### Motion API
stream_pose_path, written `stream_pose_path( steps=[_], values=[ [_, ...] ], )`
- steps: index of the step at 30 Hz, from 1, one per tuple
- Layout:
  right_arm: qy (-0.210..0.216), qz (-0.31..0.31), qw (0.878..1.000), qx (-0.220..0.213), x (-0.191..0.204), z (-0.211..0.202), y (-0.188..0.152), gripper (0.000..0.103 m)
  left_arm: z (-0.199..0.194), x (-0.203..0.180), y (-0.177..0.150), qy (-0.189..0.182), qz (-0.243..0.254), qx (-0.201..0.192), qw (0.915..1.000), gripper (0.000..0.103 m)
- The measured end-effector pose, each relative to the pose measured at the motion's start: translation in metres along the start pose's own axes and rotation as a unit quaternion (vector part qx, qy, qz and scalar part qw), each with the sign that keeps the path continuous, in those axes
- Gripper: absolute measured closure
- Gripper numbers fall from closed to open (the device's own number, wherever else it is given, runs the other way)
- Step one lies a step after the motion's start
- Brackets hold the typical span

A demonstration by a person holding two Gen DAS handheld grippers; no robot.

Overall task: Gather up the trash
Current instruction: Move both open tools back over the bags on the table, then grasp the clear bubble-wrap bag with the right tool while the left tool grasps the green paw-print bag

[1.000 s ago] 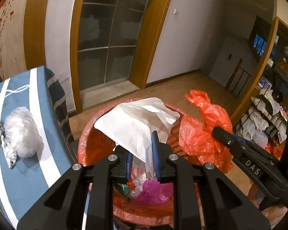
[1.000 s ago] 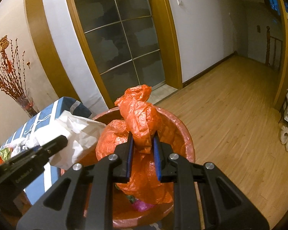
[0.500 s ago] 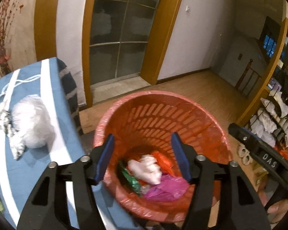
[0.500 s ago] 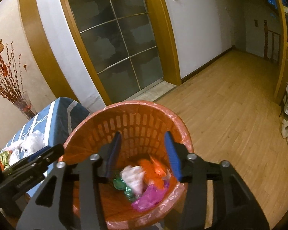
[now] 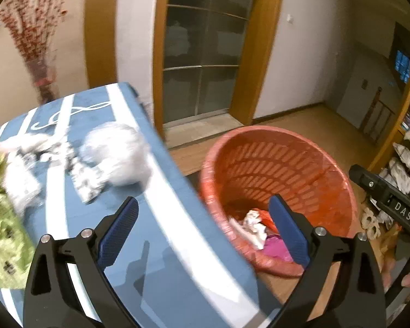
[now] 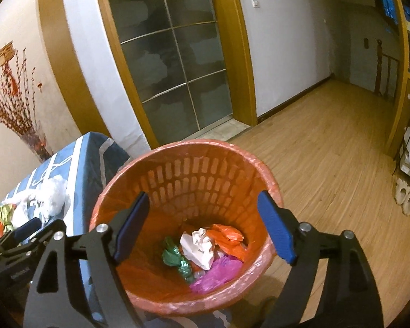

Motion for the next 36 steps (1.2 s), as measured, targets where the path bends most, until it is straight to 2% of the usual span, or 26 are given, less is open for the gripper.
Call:
stream_pose_path(
  steps=[5, 10, 18, 26, 34, 36],
  values=[
    [0.017, -0.021, 1.0, 0.004, 0.031, -0.005, -0.004, 0.023, -0.021, 0.03, -0.007, 0.024, -0.016, -0.011, 0.9995, 0.008],
    [0.051, -0.051, 0.997, 0.006, 0.079, -0.007, -0.007, 0.023, -0.048, 0.069, -0.006, 0.061, -0.033, -0.036, 0.9969, 0.008],
    [0.104, -0.103, 0.989, 0.016, 0.174, 0.005, -0.012, 0.026, -0.091, 0.145, -0.004, 0.128, -0.067, -0.073, 0.9868, 0.008],
    [0.143, -0.126, 0.98, 0.054, 0.254, 0.039, -0.014, 0.037, -0.11, 0.204, -0.013, 0.147, -0.118, -0.084, 0.9785, 0.008],
    [0.138, -0.148, 0.975, 0.088, 0.289, 0.072, -0.027, 0.044, -0.113, 0.222, -0.024, 0.149, -0.131, -0.078, 0.977, 0.008],
    [0.133, -0.163, 0.973, 0.092, 0.293, 0.077, -0.032, 0.05, -0.11, 0.223, -0.024, 0.15, -0.131, -0.076, 0.977, 0.008]
  ],
)
Point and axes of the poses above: each gripper's, at about its wrist camera, not at the fingertips, and z roughly the way its jaws point, x to its left, y to its top, the point moved 9 cm from there along z, roughly the way its jaws point, and after that the axes turned 5 degrees about -y, right-handed, at the moved point
